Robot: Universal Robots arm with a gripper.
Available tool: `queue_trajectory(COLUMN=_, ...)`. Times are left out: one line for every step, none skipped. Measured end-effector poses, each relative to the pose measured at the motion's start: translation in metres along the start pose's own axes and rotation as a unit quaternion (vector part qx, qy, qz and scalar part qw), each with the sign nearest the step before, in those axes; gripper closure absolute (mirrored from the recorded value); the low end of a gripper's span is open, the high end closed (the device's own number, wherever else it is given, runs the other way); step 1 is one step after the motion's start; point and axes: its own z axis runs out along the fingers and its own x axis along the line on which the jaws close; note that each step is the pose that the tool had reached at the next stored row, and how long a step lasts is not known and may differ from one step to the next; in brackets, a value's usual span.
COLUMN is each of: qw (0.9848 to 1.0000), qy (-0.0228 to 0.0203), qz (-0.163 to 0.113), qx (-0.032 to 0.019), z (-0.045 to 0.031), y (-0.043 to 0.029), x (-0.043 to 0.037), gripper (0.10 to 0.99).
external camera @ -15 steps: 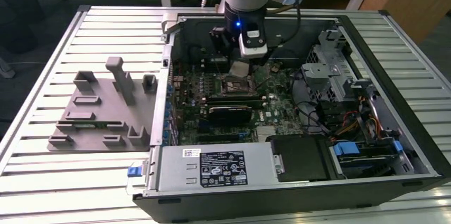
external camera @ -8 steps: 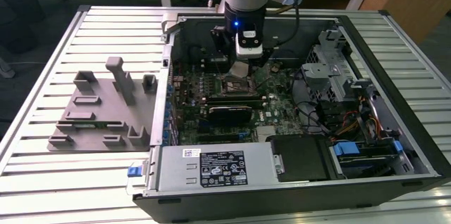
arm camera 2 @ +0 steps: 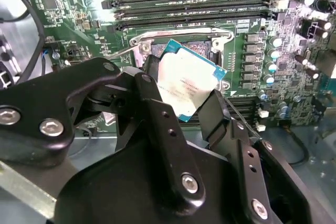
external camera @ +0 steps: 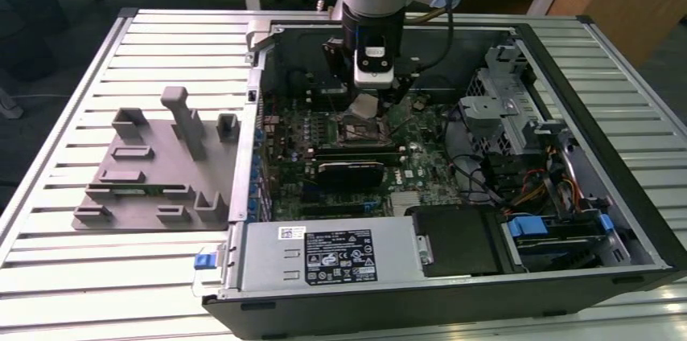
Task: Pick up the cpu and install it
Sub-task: 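Place the cpu into insertion slot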
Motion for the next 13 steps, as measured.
queue_trajectory(qw=1.0, qy=-0.0001, qz=0.003, qx=0.0001, z=0.0, y=0.0, x=0.0, gripper=0.545)
queue_trajectory(qw=1.0, qy=-0.0003, qz=0.006, qx=0.0002, z=0.0, y=0.0, x=0.0, gripper=0.545)
queue_trajectory(qw=1.0, qy=-0.0005, qz=0.01, qx=0.0003, z=0.0, y=0.0, x=0.0, gripper=0.545)
queue_trajectory(qw=0.9999, qy=-0.0006, qz=0.013, qx=0.0004, z=0.0, y=0.0, x=0.0, gripper=0.545)
queue_trajectory(qw=0.9998, qy=-0.0008, qz=0.017, qx=0.0006, z=0.0, y=0.0, x=0.0, gripper=0.545)
queue_trajectory(qw=0.9998, qy=-0.001, qz=0.022, qx=0.0007, z=0.0, y=0.0, x=0.0, gripper=0.545)
queue_trajectory(qw=0.9996, qy=-0.0013, qz=0.028, qx=0.0009, z=0.0001, y=0.0, x=0.0, gripper=0.545)
queue_trajectory(qw=0.9994, qy=-0.0016, qz=0.034, qx=0.0011, z=0.0001, y=0.0, x=0.0, gripper=0.545)
queue_trajectory(qw=0.9992, qy=-0.0019, qz=0.04, qx=0.0013, z=0.0001, y=0.0, x=0.0, gripper=0.545)
queue_trajectory(qw=0.9989, qy=-0.0022, qz=0.047, qx=0.0015, z=0.0001, y=0.0, x=0.0, gripper=0.545)
queue_trajectory(qw=0.9985, qy=-0.0025, qz=0.054, qx=0.0018, z=0.0002, y=0.0, x=0.0, gripper=0.545)
queue_trajectory(qw=0.9981, qy=-0.0029, qz=0.061, qx=0.0021, z=0.0003, y=0.0, x=0.0, gripper=0.545)
queue_trajectory(qw=0.9975, qy=-0.0033, qz=0.071, qx=0.0024, z=0.0004, y=0.0, x=0.0, gripper=0.545)
